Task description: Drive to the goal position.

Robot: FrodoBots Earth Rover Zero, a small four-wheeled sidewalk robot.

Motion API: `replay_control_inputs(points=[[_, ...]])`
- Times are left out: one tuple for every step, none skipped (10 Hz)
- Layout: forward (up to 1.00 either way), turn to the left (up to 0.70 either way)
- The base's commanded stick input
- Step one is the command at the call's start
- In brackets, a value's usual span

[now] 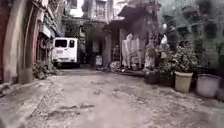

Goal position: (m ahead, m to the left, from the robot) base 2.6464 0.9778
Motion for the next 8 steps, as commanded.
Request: replay_control_inputs(points=[[0.5, 0.27], [0.5, 0.27], [0.5, 0.27], [0.5, 0.27], [0.5, 0.27], [0.5, 0.27], [0.5, 0.27], [0.5, 0.27]])
